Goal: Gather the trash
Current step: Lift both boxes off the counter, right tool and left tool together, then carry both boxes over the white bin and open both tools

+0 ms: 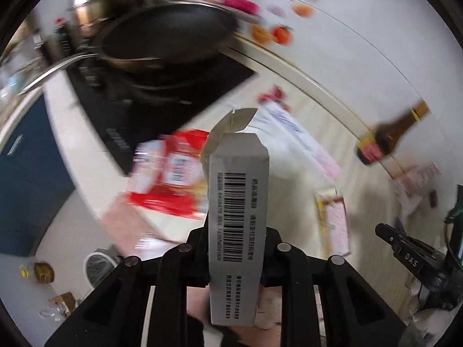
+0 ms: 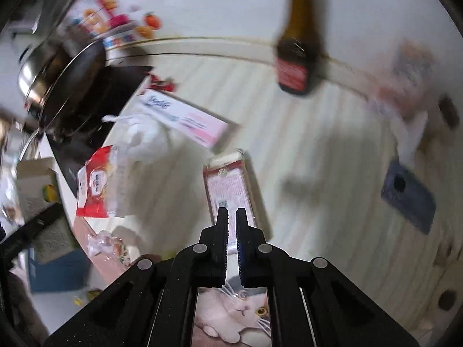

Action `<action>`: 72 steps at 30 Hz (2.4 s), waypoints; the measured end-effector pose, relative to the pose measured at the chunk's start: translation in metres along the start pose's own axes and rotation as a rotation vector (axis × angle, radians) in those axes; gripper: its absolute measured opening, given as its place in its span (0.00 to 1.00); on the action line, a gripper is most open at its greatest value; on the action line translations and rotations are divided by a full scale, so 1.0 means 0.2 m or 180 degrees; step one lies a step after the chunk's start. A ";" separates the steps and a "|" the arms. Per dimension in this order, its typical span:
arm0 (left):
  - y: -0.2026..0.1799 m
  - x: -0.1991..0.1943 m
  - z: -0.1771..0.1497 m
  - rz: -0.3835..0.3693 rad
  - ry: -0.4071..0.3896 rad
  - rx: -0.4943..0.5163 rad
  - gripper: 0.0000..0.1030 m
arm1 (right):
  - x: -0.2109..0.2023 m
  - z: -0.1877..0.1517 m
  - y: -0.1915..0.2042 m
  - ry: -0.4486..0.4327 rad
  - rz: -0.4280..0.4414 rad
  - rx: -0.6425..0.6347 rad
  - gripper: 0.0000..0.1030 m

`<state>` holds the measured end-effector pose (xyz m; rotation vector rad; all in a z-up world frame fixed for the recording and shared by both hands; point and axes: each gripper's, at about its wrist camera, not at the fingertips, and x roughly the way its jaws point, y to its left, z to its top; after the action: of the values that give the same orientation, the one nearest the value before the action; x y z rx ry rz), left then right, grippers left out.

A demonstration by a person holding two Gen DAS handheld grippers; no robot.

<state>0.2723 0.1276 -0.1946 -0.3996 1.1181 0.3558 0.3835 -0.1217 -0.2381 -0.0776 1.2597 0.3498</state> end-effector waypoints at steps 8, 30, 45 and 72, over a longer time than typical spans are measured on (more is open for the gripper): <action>0.39 0.12 -0.15 0.0530 -0.0031 -0.0407 0.19 | 0.52 0.05 0.06 0.0506 -0.0483 -0.0005 0.80; 1.38 -0.20 -0.63 0.0523 -0.0122 -0.1318 0.19 | -0.08 -0.46 1.39 0.0101 0.0567 -0.1204 0.60; 2.92 0.93 -1.73 0.0656 0.0808 -0.2797 0.19 | 1.69 -1.67 2.88 0.1601 0.1016 -0.2210 0.60; 2.84 0.32 -2.04 0.1512 0.0264 -0.2774 1.00 | 1.43 -2.12 3.02 0.0759 0.0392 -0.3447 1.00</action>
<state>-0.2911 0.4320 -0.4822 -0.9169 1.0895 1.2714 -0.1129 0.4060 -0.5594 -0.9877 1.1815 1.1255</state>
